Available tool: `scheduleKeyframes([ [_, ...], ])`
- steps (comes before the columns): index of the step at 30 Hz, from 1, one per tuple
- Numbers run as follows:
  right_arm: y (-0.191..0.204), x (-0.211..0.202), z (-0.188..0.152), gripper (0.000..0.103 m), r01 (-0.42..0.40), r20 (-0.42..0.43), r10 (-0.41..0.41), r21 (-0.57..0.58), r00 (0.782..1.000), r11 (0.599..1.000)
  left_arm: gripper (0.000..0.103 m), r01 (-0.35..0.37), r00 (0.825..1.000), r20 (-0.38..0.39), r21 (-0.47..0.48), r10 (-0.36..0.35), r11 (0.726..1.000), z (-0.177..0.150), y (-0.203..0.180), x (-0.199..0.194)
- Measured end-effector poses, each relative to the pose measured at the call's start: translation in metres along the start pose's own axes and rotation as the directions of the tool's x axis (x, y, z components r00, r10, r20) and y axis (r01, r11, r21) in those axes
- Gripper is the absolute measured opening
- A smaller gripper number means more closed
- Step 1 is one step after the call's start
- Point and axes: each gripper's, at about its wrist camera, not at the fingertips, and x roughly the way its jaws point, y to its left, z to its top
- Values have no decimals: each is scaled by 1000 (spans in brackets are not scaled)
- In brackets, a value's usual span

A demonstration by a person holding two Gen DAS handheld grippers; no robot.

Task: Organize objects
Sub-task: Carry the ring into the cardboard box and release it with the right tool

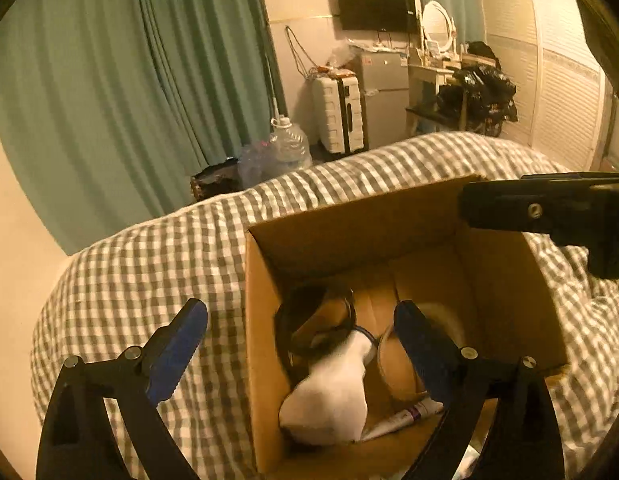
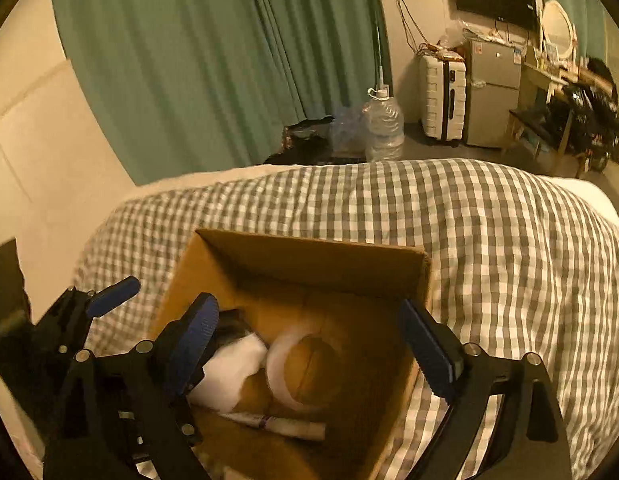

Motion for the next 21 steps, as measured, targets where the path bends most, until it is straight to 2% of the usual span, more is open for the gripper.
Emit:
scheduleKeyframes([
  [5, 10, -43, 3, 92, 29, 43, -28, -31, 999, 999, 97, 12, 1000, 22, -39, -11, 999, 5, 6, -46],
  [14, 46, -133, -6, 92, 88, 136, -70, -128, 988, 988, 99, -5, 997, 75, -83, 11, 997, 3, 15, -137],
  [21, 76, -181, -31, 92, 131, 148, -101, -211, 984, 969, 99, -25, 998, 52, -95, 30, 995, -17, 22, -188],
])
